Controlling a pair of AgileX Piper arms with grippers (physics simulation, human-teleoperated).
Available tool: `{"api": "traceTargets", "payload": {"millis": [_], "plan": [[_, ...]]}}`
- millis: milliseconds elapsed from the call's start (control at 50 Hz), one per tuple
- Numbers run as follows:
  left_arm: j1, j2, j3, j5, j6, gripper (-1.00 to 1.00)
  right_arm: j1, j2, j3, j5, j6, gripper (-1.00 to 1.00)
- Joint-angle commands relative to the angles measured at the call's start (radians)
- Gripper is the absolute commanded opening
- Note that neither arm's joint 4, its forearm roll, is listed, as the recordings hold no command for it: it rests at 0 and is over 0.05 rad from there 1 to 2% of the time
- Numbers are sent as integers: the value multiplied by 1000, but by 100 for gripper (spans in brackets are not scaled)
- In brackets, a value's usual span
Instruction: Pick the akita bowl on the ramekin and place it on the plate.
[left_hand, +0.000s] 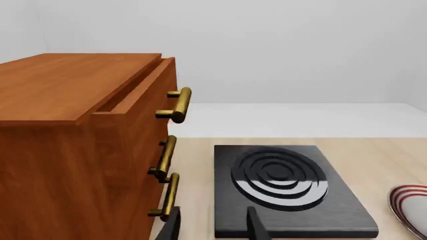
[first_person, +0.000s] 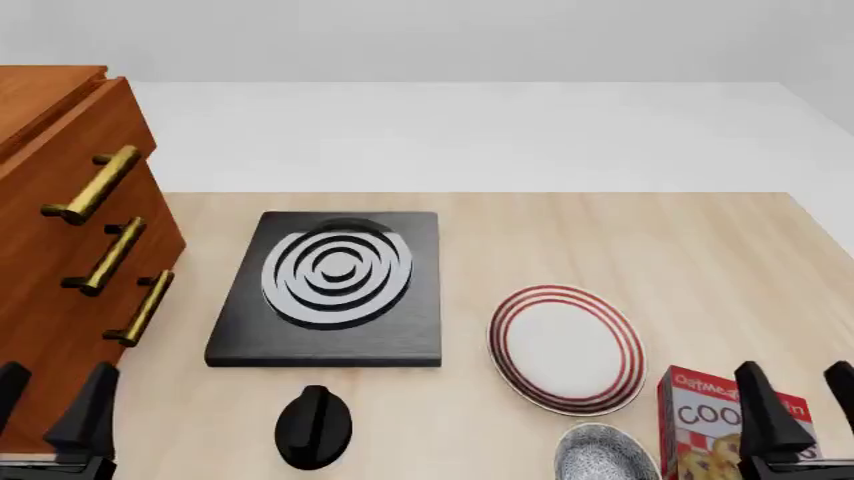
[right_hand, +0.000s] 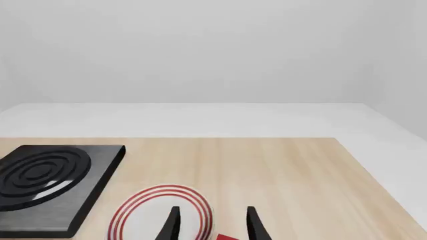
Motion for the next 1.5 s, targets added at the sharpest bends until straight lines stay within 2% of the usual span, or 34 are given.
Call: {"api": "traceTargets", "payload": {"millis": [20, 220, 400, 640, 780, 800, 880, 940, 1060, 1100, 1280, 1380, 1400, 1460, 1480, 1500], "plan": [[0, 0, 0, 0, 0, 100, -2, -1, -13, 15, 10, 100], [0, 0, 0, 0, 0, 100, 3, -2, -126, 115, -10, 100], [0, 0, 0, 0, 0, 100, 17, 1, -182, 182, -22, 100], [0, 0, 0, 0, 0, 100, 79, 76, -287, 250, -41, 100], [0, 0, 0, 0, 0, 100, 163, 190, -316, 252, -60, 100], [0, 0, 0, 0, 0, 100, 168, 218, -315, 248, -97, 100], [0, 0, 0, 0, 0, 100, 186, 247, -327, 257, -92, 100], [0, 0, 0, 0, 0, 100, 218, 277, -342, 283, -112, 100], [0, 0, 0, 0, 0, 100, 237, 315, -372, 317, -117, 100], [0, 0, 0, 0, 0, 100, 260, 343, -379, 319, -145, 100], [0, 0, 0, 0, 0, 100, 310, 423, -412, 343, -150, 100], [0, 0, 0, 0, 0, 100, 346, 515, -441, 412, -176, 100], [0, 0, 0, 0, 0, 100, 354, 534, -438, 422, -204, 100], [0, 0, 0, 0, 0, 100, 368, 543, -473, 480, -201, 100], [0, 0, 0, 0, 0, 100, 374, 546, -490, 511, -230, 100], [0, 0, 0, 0, 0, 100, 375, 543, -500, 522, -227, 100]]}}
